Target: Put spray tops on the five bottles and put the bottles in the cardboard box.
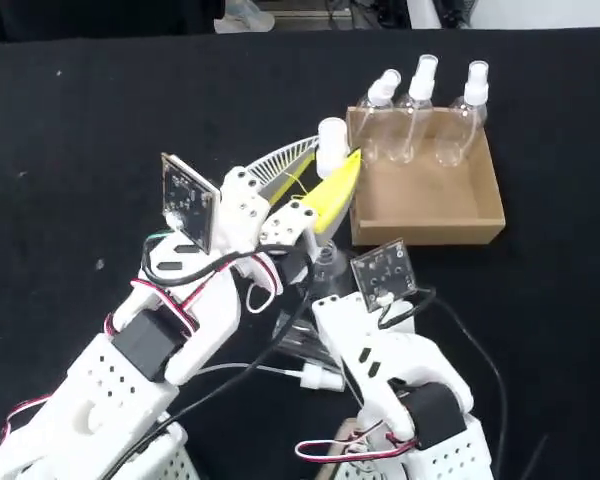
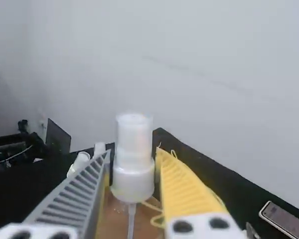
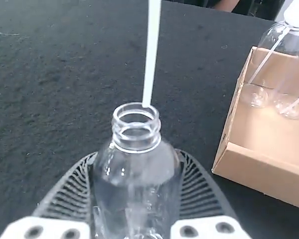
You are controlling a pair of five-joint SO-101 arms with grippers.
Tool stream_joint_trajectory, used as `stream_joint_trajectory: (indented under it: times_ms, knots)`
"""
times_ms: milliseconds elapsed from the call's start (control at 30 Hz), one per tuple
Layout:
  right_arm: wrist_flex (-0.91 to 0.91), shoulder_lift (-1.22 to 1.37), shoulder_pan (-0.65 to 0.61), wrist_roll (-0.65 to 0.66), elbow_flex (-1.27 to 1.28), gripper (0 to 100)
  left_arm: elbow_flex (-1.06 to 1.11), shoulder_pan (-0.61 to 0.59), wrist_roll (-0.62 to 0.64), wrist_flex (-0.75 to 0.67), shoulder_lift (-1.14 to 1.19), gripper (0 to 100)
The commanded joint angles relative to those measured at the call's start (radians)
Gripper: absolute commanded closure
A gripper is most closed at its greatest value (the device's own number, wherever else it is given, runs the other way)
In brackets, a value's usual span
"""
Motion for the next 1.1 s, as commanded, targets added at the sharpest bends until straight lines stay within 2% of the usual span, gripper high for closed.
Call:
stream_joint_trajectory:
  times_ms: [0,100,367,600,767,1067]
  knots:
    - [-0.052,-0.087,-0.006,-0.025,-0.051,98.8,-0.025,0.005,0.025,-0.025,0.003,97]
    - [-0.060,-0.087,-0.005,-0.064,-0.051,98.8,-0.024,0.005,0.025,-0.025,0.003,97]
    - [-0.104,-0.087,-0.005,-0.063,-0.053,98.7,-0.027,0.007,0.025,-0.018,-0.003,97]
    - [-0.186,-0.087,0.112,-0.069,-0.051,98.7,-0.027,0.012,0.029,-0.015,-0.006,97]
    - [-0.198,-0.087,0.118,-0.069,-0.053,98.7,-0.025,0.015,0.026,-0.021,0.012,97]
    - [-0.198,-0.087,0.118,-0.064,-0.053,98.7,-0.096,0.045,0.025,-0.014,0.215,96]
